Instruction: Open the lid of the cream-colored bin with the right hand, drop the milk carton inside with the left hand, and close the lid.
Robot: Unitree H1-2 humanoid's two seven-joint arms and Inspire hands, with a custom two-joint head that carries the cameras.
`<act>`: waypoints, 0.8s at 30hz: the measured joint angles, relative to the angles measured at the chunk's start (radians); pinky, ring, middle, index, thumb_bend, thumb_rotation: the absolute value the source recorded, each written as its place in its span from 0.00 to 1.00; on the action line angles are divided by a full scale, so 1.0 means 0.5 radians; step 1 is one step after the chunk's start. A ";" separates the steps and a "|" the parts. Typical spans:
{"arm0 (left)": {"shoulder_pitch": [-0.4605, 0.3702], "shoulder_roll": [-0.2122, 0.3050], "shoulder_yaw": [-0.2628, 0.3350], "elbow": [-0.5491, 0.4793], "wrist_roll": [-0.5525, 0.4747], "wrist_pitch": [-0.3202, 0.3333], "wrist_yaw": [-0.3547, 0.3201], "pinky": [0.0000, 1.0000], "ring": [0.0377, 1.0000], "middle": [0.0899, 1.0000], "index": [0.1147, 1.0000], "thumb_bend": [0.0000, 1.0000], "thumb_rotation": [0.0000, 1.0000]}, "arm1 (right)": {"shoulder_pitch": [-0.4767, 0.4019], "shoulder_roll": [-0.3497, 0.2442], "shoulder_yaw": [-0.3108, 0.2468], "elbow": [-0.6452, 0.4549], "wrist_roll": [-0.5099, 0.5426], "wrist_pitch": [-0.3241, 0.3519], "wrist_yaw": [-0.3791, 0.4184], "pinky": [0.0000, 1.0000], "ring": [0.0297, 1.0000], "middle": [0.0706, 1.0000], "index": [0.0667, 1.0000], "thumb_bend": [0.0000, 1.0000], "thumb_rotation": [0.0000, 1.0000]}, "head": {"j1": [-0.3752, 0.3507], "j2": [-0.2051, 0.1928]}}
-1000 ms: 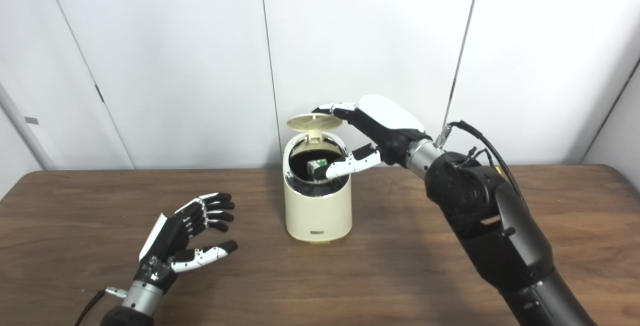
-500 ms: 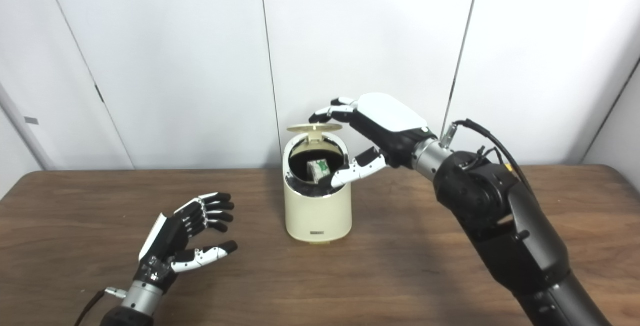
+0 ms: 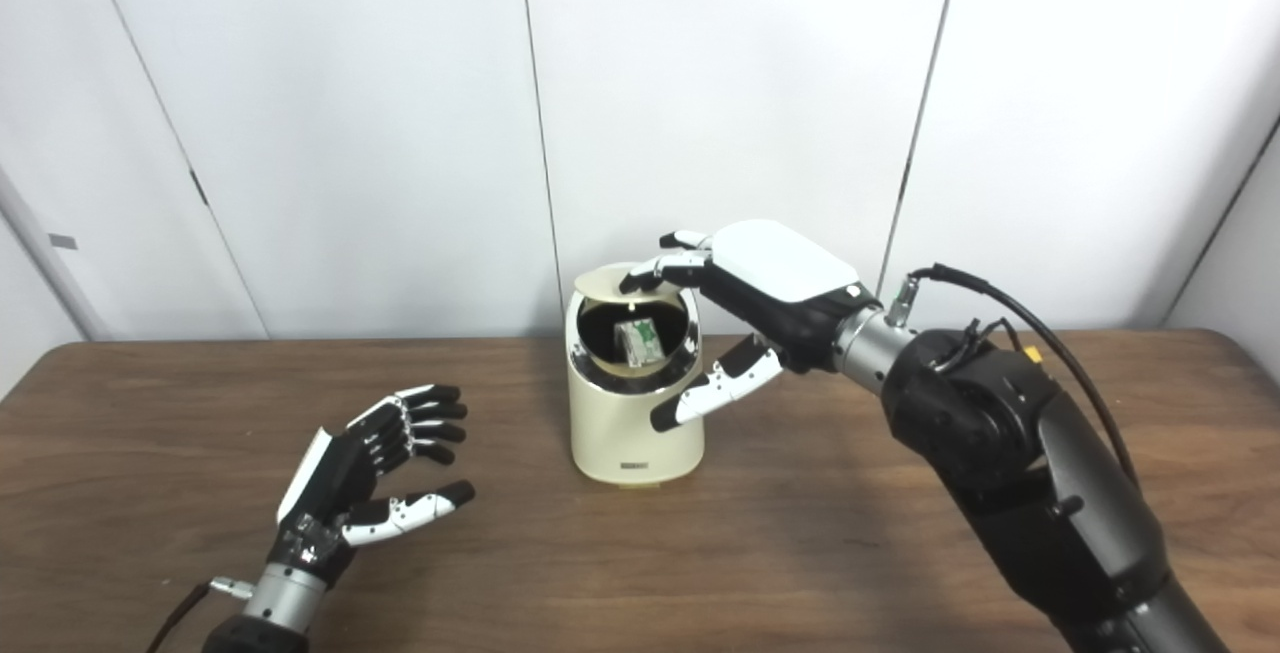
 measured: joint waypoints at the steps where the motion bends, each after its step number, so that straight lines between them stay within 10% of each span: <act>1: 0.000 0.000 0.000 0.000 0.000 0.000 0.000 0.59 0.66 0.71 0.75 0.69 0.03 | 0.005 0.000 0.000 -0.001 -0.011 -0.009 0.000 0.94 0.91 0.77 0.78 0.71 0.54 | 0.003 0.000; 24: 0.004 -0.005 0.001 -0.004 0.044 -0.003 0.008 0.58 0.66 0.70 0.74 0.70 0.06 | 0.077 0.007 0.078 0.002 -0.115 -0.067 0.069 0.99 0.95 0.77 0.79 0.73 0.55 | 0.025 0.015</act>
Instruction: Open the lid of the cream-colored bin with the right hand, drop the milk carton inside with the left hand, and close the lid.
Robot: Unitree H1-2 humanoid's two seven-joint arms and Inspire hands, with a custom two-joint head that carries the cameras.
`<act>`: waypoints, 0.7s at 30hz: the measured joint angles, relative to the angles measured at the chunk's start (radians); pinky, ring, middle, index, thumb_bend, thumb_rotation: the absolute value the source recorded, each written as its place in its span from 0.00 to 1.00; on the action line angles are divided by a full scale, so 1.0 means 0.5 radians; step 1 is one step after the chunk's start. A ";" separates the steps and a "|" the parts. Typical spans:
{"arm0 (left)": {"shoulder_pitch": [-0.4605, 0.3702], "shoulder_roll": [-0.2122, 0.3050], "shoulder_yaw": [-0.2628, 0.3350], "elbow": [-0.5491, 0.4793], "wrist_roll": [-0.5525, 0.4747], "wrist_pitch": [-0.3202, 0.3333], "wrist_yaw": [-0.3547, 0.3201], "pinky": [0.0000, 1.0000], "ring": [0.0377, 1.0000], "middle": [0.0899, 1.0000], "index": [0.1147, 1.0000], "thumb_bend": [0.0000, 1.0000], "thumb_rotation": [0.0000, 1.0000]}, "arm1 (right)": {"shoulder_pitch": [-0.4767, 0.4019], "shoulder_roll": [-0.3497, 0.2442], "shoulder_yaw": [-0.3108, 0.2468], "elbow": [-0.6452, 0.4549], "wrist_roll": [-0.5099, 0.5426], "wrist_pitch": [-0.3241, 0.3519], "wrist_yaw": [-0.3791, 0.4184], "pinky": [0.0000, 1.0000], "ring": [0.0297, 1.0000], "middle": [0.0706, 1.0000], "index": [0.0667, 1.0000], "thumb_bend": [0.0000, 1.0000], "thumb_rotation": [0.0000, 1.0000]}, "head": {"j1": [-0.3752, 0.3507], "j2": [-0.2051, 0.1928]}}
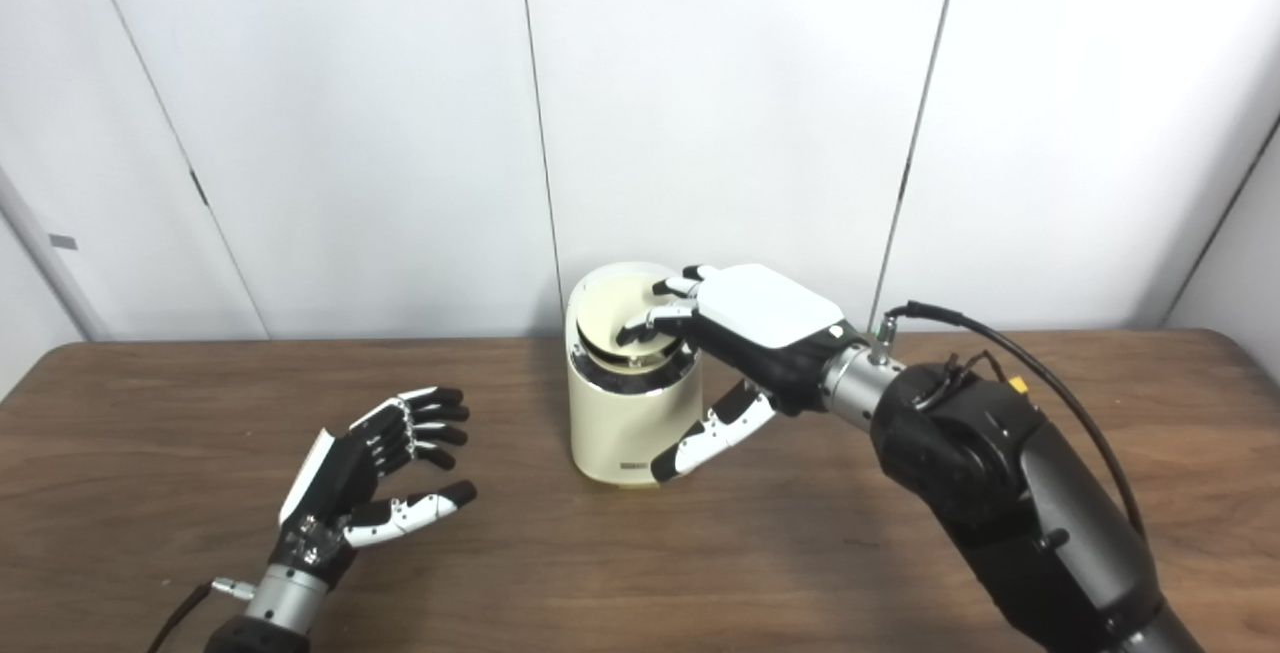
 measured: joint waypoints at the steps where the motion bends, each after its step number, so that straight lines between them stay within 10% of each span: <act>1: 0.002 0.000 0.000 -0.003 0.001 0.000 0.001 0.59 0.66 0.70 0.74 0.69 0.06 | 0.000 0.000 0.001 0.001 -0.003 -0.010 0.000 0.99 0.95 0.77 0.79 0.73 0.54 | 0.003 0.003; 21: 0.024 -0.019 0.019 -0.032 0.008 0.000 0.021 0.59 0.67 0.71 0.74 0.69 0.05 | 0.022 -0.007 0.051 0.046 -0.230 -0.262 -0.041 1.00 0.96 0.77 0.78 0.74 0.56 | 0.015 0.025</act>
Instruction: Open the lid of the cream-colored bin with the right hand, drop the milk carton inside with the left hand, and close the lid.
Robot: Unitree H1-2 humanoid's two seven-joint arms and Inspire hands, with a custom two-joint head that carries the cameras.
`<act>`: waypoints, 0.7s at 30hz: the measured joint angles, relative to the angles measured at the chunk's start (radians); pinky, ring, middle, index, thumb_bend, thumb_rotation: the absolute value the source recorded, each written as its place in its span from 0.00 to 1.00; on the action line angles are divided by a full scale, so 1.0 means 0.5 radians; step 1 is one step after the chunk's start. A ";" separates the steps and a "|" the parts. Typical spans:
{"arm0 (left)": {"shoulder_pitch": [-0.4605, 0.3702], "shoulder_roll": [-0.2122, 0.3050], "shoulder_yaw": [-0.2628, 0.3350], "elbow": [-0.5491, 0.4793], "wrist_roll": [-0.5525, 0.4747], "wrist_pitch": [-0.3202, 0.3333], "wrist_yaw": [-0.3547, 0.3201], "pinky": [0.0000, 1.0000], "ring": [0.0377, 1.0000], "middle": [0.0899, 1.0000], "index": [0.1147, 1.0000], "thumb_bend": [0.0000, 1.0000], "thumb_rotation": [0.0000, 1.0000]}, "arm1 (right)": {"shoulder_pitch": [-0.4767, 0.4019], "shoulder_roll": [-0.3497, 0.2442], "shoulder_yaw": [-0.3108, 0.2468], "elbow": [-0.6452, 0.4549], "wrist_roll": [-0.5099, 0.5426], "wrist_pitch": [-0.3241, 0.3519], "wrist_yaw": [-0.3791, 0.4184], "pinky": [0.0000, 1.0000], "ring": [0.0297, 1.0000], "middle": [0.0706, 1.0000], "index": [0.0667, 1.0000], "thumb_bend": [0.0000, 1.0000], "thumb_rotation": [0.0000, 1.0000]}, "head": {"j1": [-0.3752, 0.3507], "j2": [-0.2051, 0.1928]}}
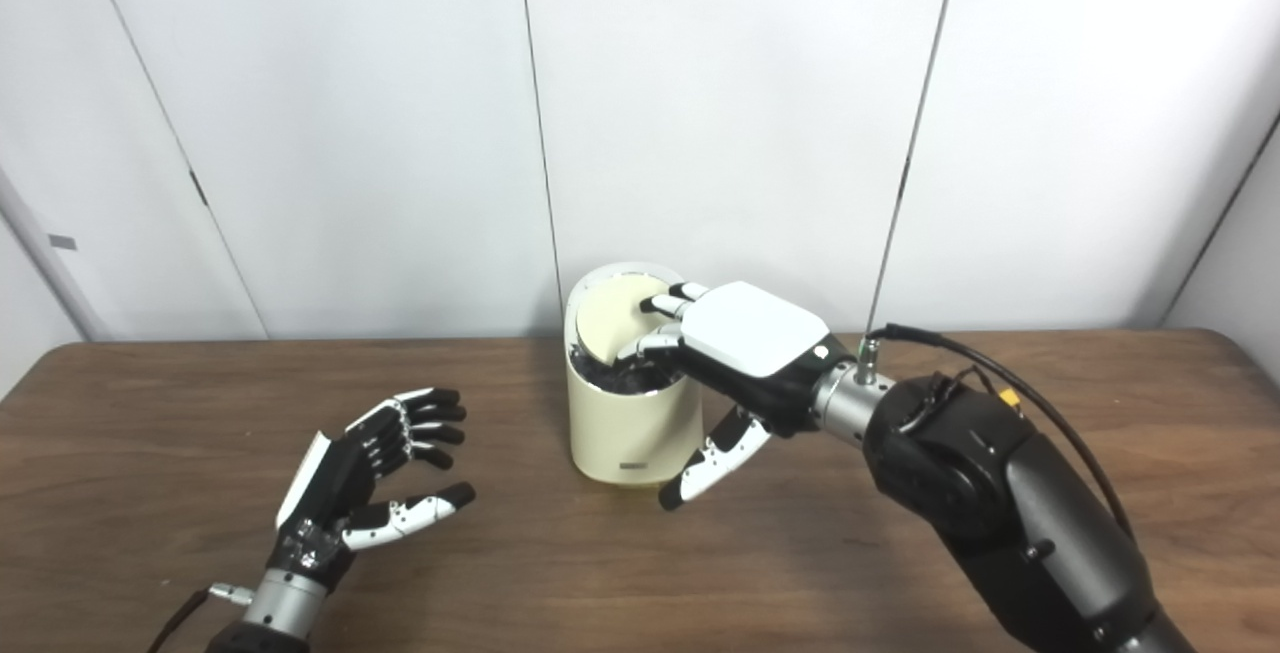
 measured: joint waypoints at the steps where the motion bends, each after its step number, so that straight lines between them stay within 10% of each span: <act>1: 0.000 0.000 0.000 0.000 0.000 0.000 0.002 0.59 0.67 0.71 0.74 0.69 0.06 | 0.000 0.000 0.003 0.000 -0.014 -0.002 0.001 1.00 0.96 0.78 0.78 0.74 0.56 | 0.000 0.000; 21: 0.035 -0.010 0.000 -0.047 -0.014 0.004 0.004 0.57 0.66 0.71 0.74 0.68 0.03 | 0.016 0.022 -0.003 0.045 -0.147 -0.063 -0.053 1.00 1.00 0.80 0.81 0.73 0.56 | 0.018 0.012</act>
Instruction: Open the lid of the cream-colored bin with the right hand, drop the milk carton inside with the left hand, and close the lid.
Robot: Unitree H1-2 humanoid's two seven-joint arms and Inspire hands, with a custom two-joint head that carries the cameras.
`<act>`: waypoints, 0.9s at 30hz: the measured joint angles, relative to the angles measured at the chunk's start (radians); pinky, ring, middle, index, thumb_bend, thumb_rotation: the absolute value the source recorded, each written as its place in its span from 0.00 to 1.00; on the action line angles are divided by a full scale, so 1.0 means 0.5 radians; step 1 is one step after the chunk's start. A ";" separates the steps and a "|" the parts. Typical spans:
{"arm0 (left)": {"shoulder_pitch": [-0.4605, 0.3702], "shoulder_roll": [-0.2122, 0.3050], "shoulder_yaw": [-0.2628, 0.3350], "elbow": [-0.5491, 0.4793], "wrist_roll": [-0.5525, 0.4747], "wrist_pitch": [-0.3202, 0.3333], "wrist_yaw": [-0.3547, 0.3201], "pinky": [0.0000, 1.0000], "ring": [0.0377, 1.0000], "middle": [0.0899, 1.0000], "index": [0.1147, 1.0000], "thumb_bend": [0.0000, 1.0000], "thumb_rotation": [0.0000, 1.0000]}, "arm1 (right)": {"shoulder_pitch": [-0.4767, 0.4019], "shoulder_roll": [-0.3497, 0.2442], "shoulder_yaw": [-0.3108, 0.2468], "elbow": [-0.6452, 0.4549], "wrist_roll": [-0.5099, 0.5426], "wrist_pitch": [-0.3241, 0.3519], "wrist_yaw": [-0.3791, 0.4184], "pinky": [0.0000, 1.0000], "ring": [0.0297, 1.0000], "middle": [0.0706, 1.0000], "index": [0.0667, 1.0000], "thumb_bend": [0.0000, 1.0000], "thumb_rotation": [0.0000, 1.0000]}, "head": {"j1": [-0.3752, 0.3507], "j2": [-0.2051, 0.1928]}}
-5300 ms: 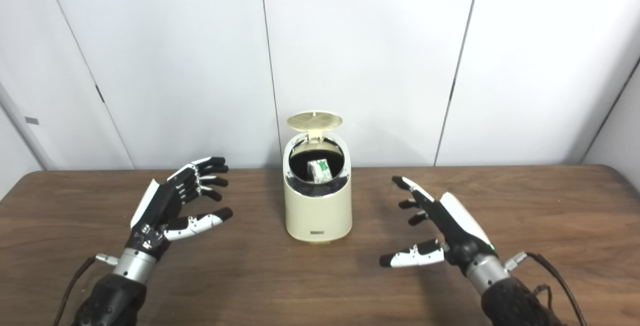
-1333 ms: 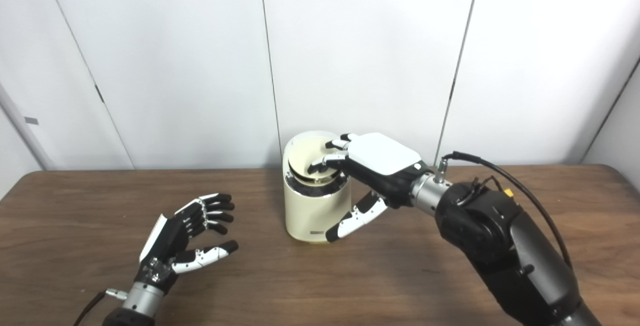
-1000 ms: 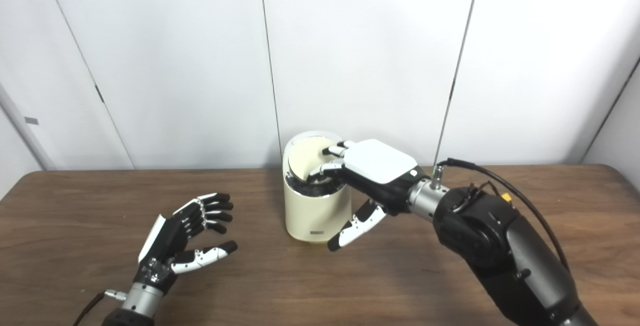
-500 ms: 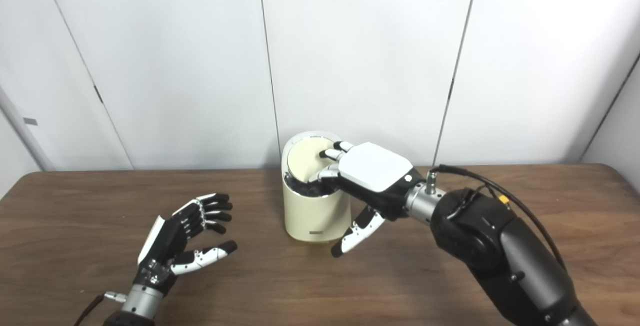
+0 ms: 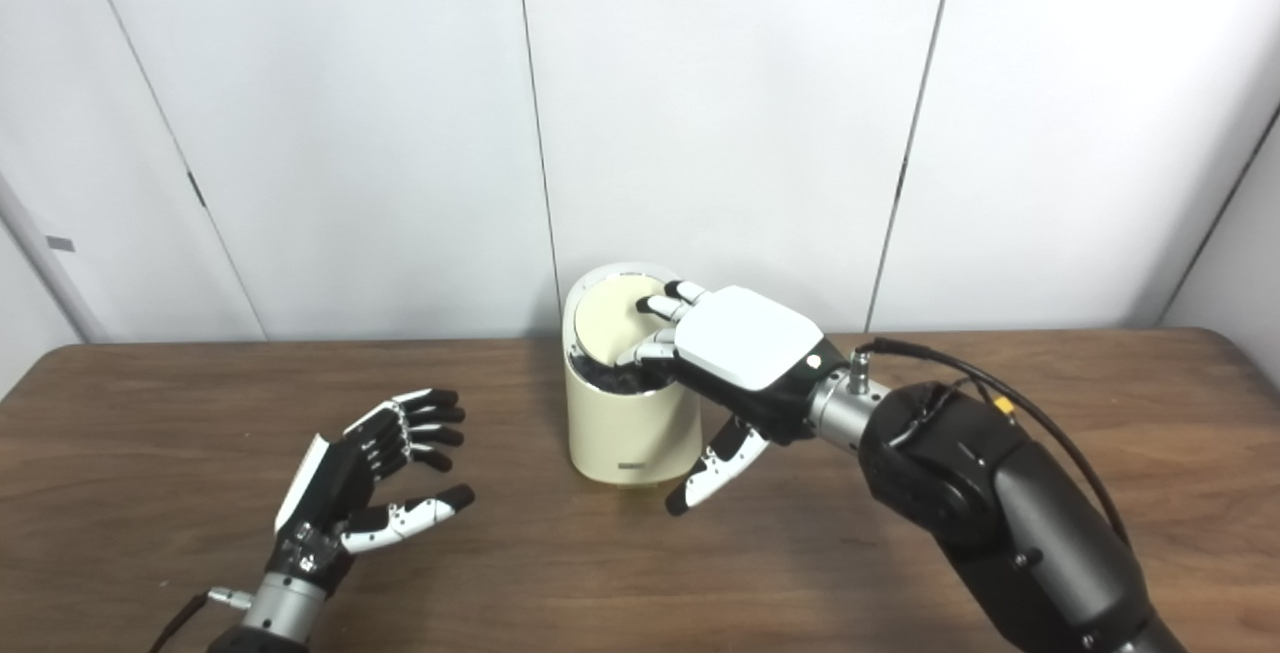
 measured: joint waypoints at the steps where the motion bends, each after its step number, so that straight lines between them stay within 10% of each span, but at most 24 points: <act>1: 0.001 -0.003 0.000 -0.001 -0.003 0.001 -0.001 0.57 0.66 0.71 0.75 0.68 0.04 | 0.000 0.001 -0.003 0.009 0.012 0.001 0.002 1.00 1.00 0.80 0.81 0.73 0.55 | 0.003 0.012; 27: 0.000 -0.008 0.001 -0.015 -0.044 0.023 -0.034 0.56 0.66 0.71 0.74 0.68 0.04 | 0.030 0.023 -0.052 0.041 0.439 0.255 0.091 1.00 0.98 0.81 0.80 0.72 0.51 | 0.012 0.043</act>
